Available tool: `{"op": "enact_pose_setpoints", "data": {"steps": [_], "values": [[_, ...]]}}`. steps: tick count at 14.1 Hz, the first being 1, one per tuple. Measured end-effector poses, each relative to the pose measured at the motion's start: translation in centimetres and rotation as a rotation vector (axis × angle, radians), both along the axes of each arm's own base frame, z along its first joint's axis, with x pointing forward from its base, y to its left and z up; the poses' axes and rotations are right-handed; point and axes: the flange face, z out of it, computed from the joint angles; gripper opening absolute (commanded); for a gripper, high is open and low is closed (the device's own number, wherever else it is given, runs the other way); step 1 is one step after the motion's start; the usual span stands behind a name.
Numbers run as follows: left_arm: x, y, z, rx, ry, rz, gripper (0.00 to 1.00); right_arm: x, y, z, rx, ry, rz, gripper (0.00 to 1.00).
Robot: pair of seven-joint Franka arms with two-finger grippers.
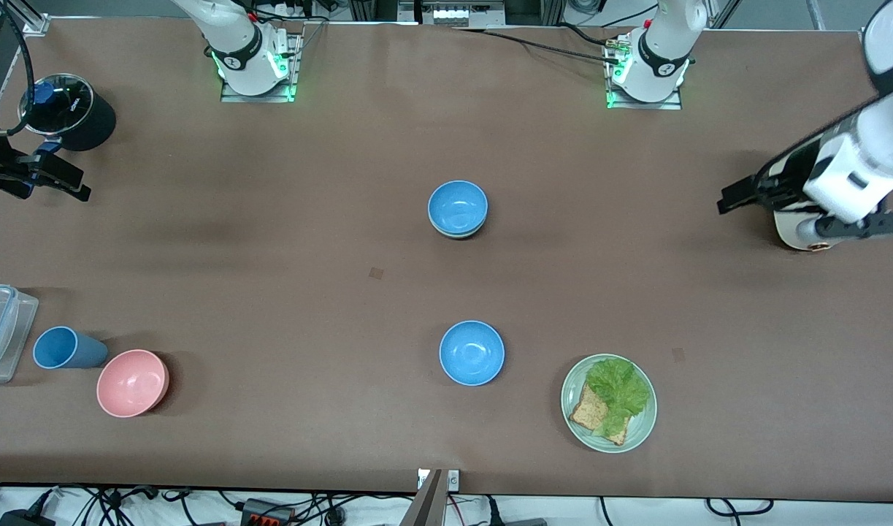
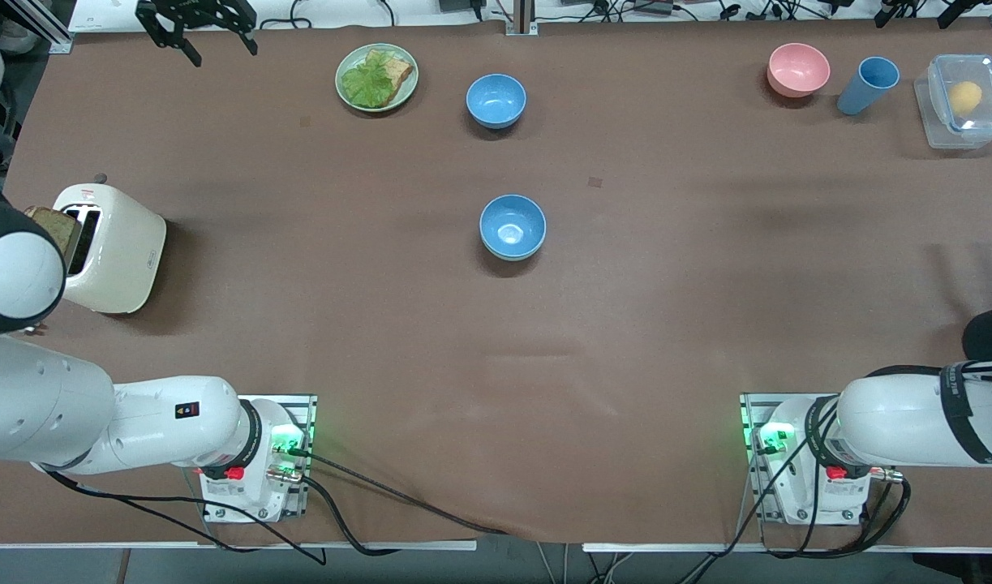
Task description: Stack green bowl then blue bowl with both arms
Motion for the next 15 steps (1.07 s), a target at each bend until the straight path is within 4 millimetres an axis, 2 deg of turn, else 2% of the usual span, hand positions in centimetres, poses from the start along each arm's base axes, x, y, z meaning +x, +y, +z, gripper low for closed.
{"op": "enact_pose_setpoints", "data": {"steps": [3,7,15], "values": [[-0.3,-0.9,0.3,0.017,-0.002,-0.022,1.0,0.0,0.0,0.0,0.0,-0.002,0.0,1.0],[-0.9,-5.4,0.2,0.093,-0.007,-0.084,1.0,0.1,0.0,0.1,-0.001,-0.008,0.0,1.0],[-0.9,-4.8,0.1,0.098,0.002,-0.073,1.0,0.1,0.0,0.1,-0.001,-0.012,0.0,1.0]]}}
